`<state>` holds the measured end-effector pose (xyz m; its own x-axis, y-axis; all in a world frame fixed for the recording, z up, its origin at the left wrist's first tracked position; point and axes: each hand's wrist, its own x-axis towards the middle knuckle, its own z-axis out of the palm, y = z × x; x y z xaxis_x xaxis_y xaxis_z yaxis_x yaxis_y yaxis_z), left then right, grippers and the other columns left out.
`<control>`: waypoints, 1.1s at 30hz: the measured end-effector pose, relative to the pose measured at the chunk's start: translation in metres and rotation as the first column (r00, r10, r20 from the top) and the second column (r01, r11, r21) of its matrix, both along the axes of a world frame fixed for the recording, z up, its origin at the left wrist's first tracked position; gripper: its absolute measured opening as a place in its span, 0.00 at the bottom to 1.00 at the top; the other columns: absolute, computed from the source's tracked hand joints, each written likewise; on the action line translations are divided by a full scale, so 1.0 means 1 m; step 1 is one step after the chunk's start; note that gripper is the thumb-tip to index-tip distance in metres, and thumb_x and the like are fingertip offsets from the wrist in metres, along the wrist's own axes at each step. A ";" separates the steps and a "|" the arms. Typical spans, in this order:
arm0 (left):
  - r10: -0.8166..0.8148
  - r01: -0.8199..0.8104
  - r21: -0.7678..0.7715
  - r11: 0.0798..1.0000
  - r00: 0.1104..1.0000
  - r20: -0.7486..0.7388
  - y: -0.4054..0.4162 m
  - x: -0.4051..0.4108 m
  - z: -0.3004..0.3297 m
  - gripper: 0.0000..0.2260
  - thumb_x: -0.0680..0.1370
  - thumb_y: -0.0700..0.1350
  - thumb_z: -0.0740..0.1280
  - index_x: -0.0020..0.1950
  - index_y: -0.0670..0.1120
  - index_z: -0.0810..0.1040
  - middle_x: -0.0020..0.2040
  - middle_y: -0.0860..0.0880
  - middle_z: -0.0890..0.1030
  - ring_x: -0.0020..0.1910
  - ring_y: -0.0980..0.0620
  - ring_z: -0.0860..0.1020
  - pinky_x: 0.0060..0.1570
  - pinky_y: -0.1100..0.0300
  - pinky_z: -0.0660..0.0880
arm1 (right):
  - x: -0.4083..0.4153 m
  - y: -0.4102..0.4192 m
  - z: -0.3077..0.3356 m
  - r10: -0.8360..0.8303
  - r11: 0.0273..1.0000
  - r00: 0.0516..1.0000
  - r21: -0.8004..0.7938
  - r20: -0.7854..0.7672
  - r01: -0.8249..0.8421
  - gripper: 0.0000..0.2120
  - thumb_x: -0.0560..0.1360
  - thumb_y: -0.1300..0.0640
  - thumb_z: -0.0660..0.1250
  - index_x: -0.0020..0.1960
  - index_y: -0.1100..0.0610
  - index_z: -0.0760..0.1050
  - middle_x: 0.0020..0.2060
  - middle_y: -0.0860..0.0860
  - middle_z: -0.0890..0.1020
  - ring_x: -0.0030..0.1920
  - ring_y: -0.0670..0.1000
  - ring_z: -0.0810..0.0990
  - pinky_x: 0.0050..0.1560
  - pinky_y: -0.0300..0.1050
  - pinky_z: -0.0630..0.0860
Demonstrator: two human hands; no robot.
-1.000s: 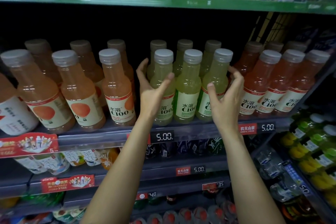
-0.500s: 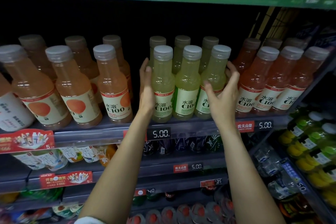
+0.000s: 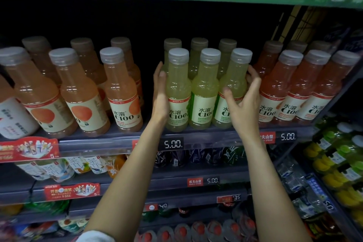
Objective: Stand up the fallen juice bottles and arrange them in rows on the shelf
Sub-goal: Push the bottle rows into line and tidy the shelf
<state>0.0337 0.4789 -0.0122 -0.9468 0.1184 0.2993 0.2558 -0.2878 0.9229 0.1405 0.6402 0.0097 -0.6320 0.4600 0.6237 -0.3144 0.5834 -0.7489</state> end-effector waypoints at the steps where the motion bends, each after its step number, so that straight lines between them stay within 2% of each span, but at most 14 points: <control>1: 0.001 -0.001 -0.003 1.000 1.000 -0.001 0.000 0.000 0.000 0.37 0.69 0.75 0.59 0.74 0.59 0.63 0.74 0.47 0.67 0.72 0.45 0.66 0.71 0.39 0.61 | 0.001 0.000 0.000 0.000 1.000 1.000 0.002 0.003 0.000 0.28 0.76 0.56 0.67 0.71 0.51 0.57 0.66 0.54 0.70 0.65 0.51 0.71 0.62 0.54 0.72; 4: -0.004 0.004 0.017 1.000 1.000 0.011 -0.001 0.001 0.001 0.38 0.69 0.75 0.60 0.74 0.58 0.64 0.74 0.48 0.68 0.72 0.46 0.66 0.71 0.40 0.62 | 0.002 0.000 0.002 -0.006 1.000 1.000 0.024 0.005 0.005 0.29 0.76 0.57 0.67 0.71 0.53 0.57 0.66 0.54 0.69 0.65 0.52 0.70 0.62 0.51 0.72; 7: -0.011 0.010 0.033 0.999 1.000 0.029 -0.001 0.001 0.001 0.37 0.69 0.75 0.61 0.74 0.58 0.65 0.73 0.48 0.68 0.72 0.46 0.66 0.71 0.40 0.61 | 0.004 0.002 0.004 0.008 1.000 1.000 0.030 0.022 -0.008 0.29 0.75 0.58 0.67 0.71 0.55 0.57 0.66 0.54 0.69 0.65 0.50 0.70 0.61 0.43 0.72; 10: -0.007 0.006 0.026 1.000 0.999 0.041 -0.003 0.004 0.004 0.38 0.70 0.74 0.61 0.74 0.56 0.64 0.73 0.47 0.68 0.72 0.47 0.67 0.71 0.42 0.62 | 0.005 0.004 0.005 0.020 0.998 0.999 0.052 0.045 -0.023 0.29 0.76 0.56 0.67 0.71 0.55 0.56 0.66 0.54 0.69 0.63 0.51 0.71 0.60 0.44 0.72; 13: 0.008 -0.008 0.007 1.000 0.998 0.061 -0.004 0.011 0.009 0.32 0.75 0.69 0.57 0.76 0.56 0.62 0.73 0.48 0.69 0.71 0.50 0.69 0.71 0.44 0.63 | 0.005 0.006 0.006 0.034 0.998 0.998 0.050 0.059 -0.037 0.30 0.76 0.56 0.67 0.71 0.55 0.56 0.66 0.54 0.69 0.63 0.50 0.71 0.61 0.45 0.72; 15: 0.052 -0.053 0.012 0.998 0.992 0.113 -0.005 0.020 0.016 0.27 0.80 0.64 0.51 0.77 0.55 0.60 0.72 0.50 0.70 0.70 0.51 0.70 0.72 0.47 0.63 | 0.007 0.008 0.006 0.052 0.998 0.997 0.031 0.065 -0.054 0.30 0.76 0.54 0.68 0.72 0.56 0.56 0.67 0.53 0.68 0.65 0.47 0.69 0.62 0.39 0.69; 17: 0.135 -0.122 -0.093 0.988 0.980 0.147 -0.009 0.035 0.022 0.24 0.82 0.61 0.49 0.77 0.56 0.59 0.74 0.52 0.67 0.72 0.53 0.66 0.72 0.53 0.60 | 0.011 0.005 0.003 0.038 0.999 0.996 0.028 0.077 -0.040 0.31 0.76 0.51 0.67 0.73 0.58 0.56 0.70 0.54 0.65 0.68 0.47 0.66 0.65 0.38 0.66; 19: 0.195 -0.160 -0.314 0.936 0.977 0.084 -0.023 0.057 0.024 0.23 0.83 0.57 0.53 0.77 0.55 0.58 0.75 0.52 0.65 0.73 0.53 0.63 0.68 0.59 0.59 | 0.017 -0.002 -0.001 -0.035 0.996 0.998 0.088 0.055 0.030 0.31 0.77 0.49 0.65 0.73 0.58 0.56 0.71 0.56 0.62 0.71 0.49 0.61 0.70 0.46 0.62; 21: 0.156 -0.134 -0.488 0.863 0.988 0.005 -0.046 0.077 0.022 0.22 0.82 0.53 0.59 0.76 0.52 0.62 0.74 0.51 0.67 0.72 0.54 0.65 0.69 0.59 0.61 | 0.026 -0.016 -0.004 -0.117 0.978 0.992 0.167 -0.048 0.124 0.26 0.77 0.52 0.64 0.71 0.60 0.61 0.70 0.59 0.63 0.71 0.49 0.59 0.71 0.46 0.59; 23: 0.104 -0.163 -0.588 0.793 0.986 -0.133 -0.070 0.095 0.026 0.18 0.80 0.53 0.62 0.70 0.52 0.71 0.70 0.51 0.72 0.69 0.55 0.69 0.68 0.58 0.65 | 0.033 -0.031 -0.003 -0.136 0.958 0.978 0.229 -0.158 0.170 0.20 0.77 0.57 0.63 0.67 0.62 0.67 0.67 0.60 0.68 0.69 0.50 0.63 0.69 0.46 0.61; 25: 0.108 -0.327 -0.593 0.736 0.921 -0.374 -0.103 0.107 0.034 0.15 0.79 0.53 0.62 0.65 0.54 0.74 0.65 0.53 0.75 0.63 0.61 0.72 0.64 0.60 0.70 | 0.033 -0.056 -0.002 -0.075 0.942 0.976 0.305 -0.206 0.137 0.16 0.77 0.60 0.63 0.63 0.62 0.70 0.64 0.60 0.72 0.66 0.52 0.67 0.68 0.46 0.63; 28: 0.168 -0.617 -0.410 0.671 0.666 -0.727 -0.153 0.105 0.039 0.11 0.80 0.45 0.61 0.62 0.48 0.75 0.57 0.57 0.77 0.56 0.63 0.74 0.59 0.45 0.73 | 0.025 -0.096 -0.001 0.013 0.880 0.983 0.469 -0.184 0.077 0.15 0.76 0.61 0.63 0.63 0.59 0.69 0.61 0.59 0.74 0.64 0.54 0.70 0.68 0.42 0.63; 30: 0.260 -0.696 -0.242 0.676 0.533 -0.805 -0.176 0.092 0.032 0.11 0.80 0.41 0.61 0.61 0.42 0.75 0.57 0.53 0.76 0.56 0.55 0.75 0.56 0.44 0.73 | 0.020 -0.115 0.001 0.044 0.854 0.989 0.520 -0.139 0.035 0.16 0.76 0.60 0.63 0.63 0.58 0.69 0.61 0.58 0.74 0.63 0.55 0.70 0.68 0.41 0.63; 33: 0.399 -0.756 -0.106 0.646 0.453 -0.797 -0.211 0.060 0.021 0.15 0.80 0.43 0.61 0.64 0.37 0.71 0.63 0.42 0.73 0.64 0.42 0.72 0.63 0.42 0.69 | 0.005 -0.159 0.002 0.053 0.862 0.994 0.507 -0.093 0.001 0.17 0.77 0.58 0.64 0.65 0.58 0.69 0.63 0.58 0.72 0.65 0.54 0.69 0.67 0.42 0.64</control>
<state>0.0939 0.2683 0.0083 -0.3770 -0.1069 0.9200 0.7698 0.5161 0.3755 0.1450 0.4810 0.0118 -0.5611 0.0488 0.8263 -0.3921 0.8635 -0.3172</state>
